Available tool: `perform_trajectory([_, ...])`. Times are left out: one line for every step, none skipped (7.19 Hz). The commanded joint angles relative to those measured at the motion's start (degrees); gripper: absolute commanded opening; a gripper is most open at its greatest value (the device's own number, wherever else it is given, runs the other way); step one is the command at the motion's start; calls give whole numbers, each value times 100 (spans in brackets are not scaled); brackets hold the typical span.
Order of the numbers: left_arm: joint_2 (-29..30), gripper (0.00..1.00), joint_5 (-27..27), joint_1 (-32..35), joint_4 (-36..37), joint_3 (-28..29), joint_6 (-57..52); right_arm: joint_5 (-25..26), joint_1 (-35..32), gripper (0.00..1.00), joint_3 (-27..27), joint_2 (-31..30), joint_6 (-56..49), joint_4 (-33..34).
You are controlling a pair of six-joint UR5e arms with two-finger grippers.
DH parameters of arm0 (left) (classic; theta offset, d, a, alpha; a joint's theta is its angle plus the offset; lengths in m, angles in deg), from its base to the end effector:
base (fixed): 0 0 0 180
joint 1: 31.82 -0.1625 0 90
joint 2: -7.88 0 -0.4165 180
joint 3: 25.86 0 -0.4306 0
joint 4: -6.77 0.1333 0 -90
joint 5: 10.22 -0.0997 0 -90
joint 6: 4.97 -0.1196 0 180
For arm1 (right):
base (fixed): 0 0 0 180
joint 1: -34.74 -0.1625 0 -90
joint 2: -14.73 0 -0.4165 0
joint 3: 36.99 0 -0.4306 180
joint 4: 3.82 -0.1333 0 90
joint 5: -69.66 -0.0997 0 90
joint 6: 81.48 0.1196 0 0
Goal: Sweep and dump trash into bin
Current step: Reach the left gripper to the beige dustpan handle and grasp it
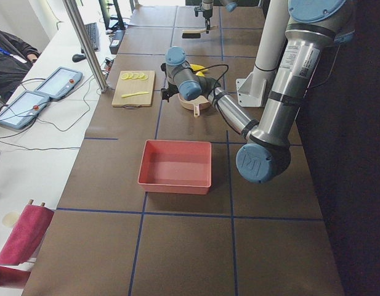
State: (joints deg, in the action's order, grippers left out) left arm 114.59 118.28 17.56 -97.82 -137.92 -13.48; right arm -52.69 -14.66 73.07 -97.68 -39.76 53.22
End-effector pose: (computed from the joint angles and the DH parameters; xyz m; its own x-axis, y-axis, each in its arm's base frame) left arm 0.3395 -0.4862 0.2676 0.2084 0.9459 -0.2487 -0.4240 0.3165 0.8485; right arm -0.2134 -0.3554 0.6014 0.7192 -0.1299 0.6826 0.1092 0.9913 0.0736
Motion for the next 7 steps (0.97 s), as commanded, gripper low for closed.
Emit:
perform_trajectory([25, 99, -728, -866, 18, 9, -378, 0, 0, 0, -2, 0, -6, -9])
perform_trajectory([25, 99, -809, -1113, 18, 79, -397, 0, 0, 0, -11, 0, -6, -9])
perform_trajectory([25, 99, -923, -1315, 18, 97, -389, 0, 0, 0, -2, -8, 3, -9])
perform_trajectory([34, 99, -1072, -1457, 27, 114, -389, 0, 0, 0, -2, -8, 3, -9])
perform_trajectory([34, 99, -1247, -1562, 18, 184, -389, 0, 0, 0, -2, 0, 3, -9])
perform_trajectory([68, 99, -1310, -1659, 10, 298, -389, 0, 0, 0, -11, 0, 3, 0])
perform_trajectory([104, 99, -1310, -1678, -17, 421, -389, 0, 0, 0, -2, 0, 3, -9])
